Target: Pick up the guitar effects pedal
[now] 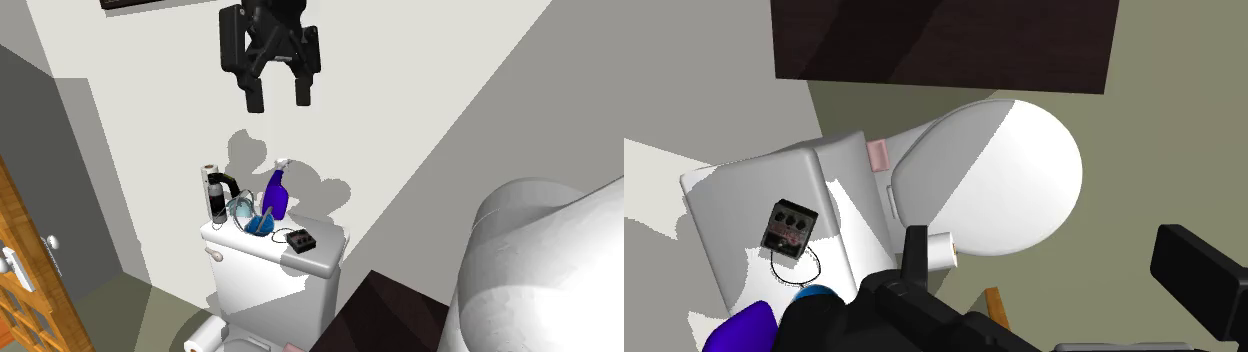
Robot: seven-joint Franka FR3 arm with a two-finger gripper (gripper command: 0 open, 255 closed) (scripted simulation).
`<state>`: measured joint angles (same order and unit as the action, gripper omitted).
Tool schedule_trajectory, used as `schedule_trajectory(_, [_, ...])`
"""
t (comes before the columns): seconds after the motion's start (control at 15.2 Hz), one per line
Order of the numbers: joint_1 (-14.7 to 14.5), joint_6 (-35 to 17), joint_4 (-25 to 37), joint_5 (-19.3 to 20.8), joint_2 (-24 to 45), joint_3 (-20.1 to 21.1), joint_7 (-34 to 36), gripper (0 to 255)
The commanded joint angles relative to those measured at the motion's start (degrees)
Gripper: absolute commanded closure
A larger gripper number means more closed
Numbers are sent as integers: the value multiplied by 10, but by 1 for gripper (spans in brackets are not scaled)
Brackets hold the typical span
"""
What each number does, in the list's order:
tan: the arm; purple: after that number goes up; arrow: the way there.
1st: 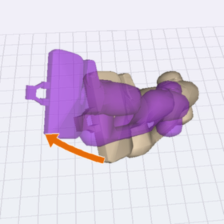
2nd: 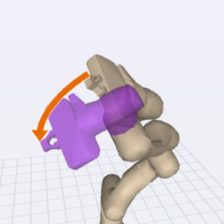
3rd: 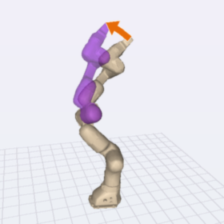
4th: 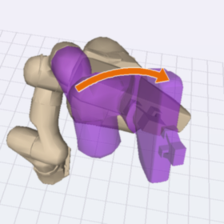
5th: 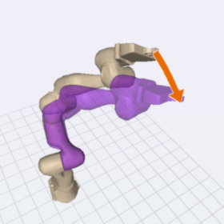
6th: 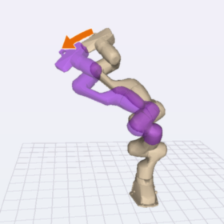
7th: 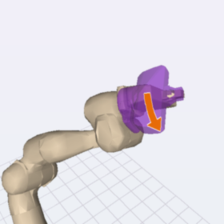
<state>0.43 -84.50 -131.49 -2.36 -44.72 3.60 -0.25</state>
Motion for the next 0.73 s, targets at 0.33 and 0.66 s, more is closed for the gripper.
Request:
schedule_trajectory(0.33, [14,-70,-39,19,45,-42,-46,0])
schedule_trajectory(0.66, [27,-142,-61,34,110,-83,-91,0])
